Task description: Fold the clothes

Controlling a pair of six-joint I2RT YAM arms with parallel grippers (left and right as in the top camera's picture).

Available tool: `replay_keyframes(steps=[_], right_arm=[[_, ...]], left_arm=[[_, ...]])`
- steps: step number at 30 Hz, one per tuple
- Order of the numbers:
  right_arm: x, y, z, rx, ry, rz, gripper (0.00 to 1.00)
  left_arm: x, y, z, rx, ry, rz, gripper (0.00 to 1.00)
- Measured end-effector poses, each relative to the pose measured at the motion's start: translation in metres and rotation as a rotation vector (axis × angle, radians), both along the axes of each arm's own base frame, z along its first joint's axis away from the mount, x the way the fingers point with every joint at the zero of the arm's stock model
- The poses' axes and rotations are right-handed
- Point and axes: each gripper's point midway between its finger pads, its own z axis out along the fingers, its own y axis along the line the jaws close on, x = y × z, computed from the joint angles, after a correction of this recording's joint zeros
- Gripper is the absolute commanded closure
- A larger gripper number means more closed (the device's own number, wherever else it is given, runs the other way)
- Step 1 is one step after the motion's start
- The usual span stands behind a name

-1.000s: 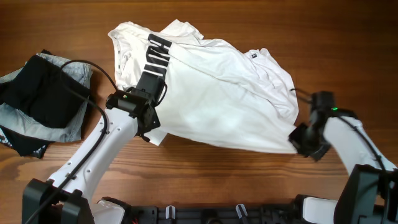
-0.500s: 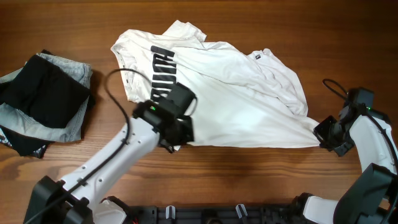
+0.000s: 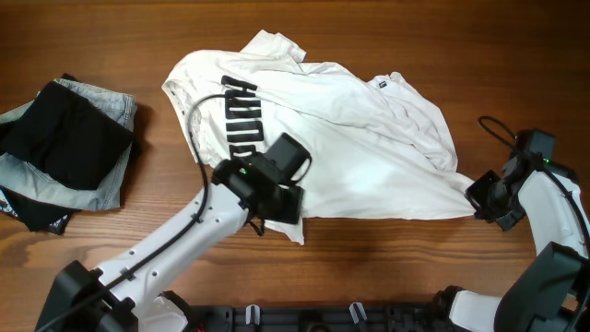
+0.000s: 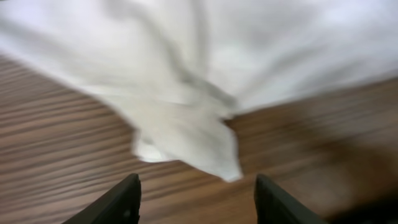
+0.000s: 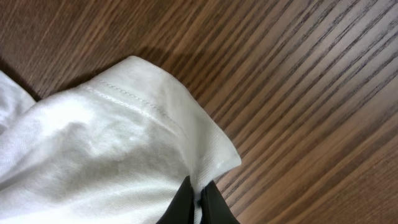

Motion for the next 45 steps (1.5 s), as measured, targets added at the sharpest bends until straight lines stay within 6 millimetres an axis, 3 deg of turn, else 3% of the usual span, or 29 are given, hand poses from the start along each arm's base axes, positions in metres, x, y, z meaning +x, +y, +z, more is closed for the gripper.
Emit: replay_keyframes(steps=[3,7,8,13,16,23,25,26,27,32,34,35,39,42,45], right_arm=[[0.002,-0.001,0.000,-0.002,-0.007,0.000,0.95],[0.003,-0.001,0.000,-0.001,-0.014,0.007,0.95],[0.004,0.000,0.000,0.001,-0.015,0.012,0.95],[0.005,0.000,0.000,0.003,-0.018,0.023,0.95],[0.005,0.000,0.000,0.003,-0.018,0.030,0.95],[0.005,0.000,0.000,0.002,-0.018,0.038,0.95],[0.005,0.000,0.000,0.002,-0.018,0.038,0.95],[0.005,0.000,0.000,0.002,-0.018,0.041,0.95],[0.005,0.000,0.000,0.003,-0.018,0.043,0.95],[0.006,0.001,0.000,0.008,-0.021,0.046,0.95],[0.006,0.001,0.000,0.008,-0.022,0.046,0.95],[0.006,0.001,0.000,0.008,-0.022,0.047,0.95],[0.009,0.003,0.000,0.020,-0.038,0.052,0.95],[0.010,0.005,0.000,0.030,-0.043,0.056,0.95],[0.011,0.006,0.000,0.037,-0.046,0.058,0.95]], left_arm=[[0.024,0.038,-0.001,0.068,-0.035,0.246,0.34],[0.048,0.071,-0.002,0.075,-0.071,0.463,0.35],[0.053,0.089,-0.006,0.083,-0.072,0.536,0.36],[0.083,0.145,-0.016,0.059,-0.120,0.771,0.41],[0.098,0.166,-0.025,0.051,-0.149,0.850,0.41],[0.105,0.165,-0.073,0.067,-0.066,0.861,0.43],[0.109,0.164,-0.087,0.076,-0.050,0.858,0.65],[0.114,0.163,-0.087,0.062,-0.064,0.864,0.85],[0.116,0.164,-0.087,0.066,-0.070,0.860,0.94],[0.113,0.176,-0.086,0.141,-0.066,0.799,0.96],[0.104,0.195,-0.078,0.233,-0.033,0.798,0.96],[0.109,0.204,-0.069,0.253,-0.047,0.809,0.96],[0.161,0.243,0.007,0.259,-0.279,0.906,0.96],[0.191,0.260,0.058,0.226,-0.457,0.963,0.96],[0.199,0.272,0.071,0.224,-0.513,0.990,0.90]])
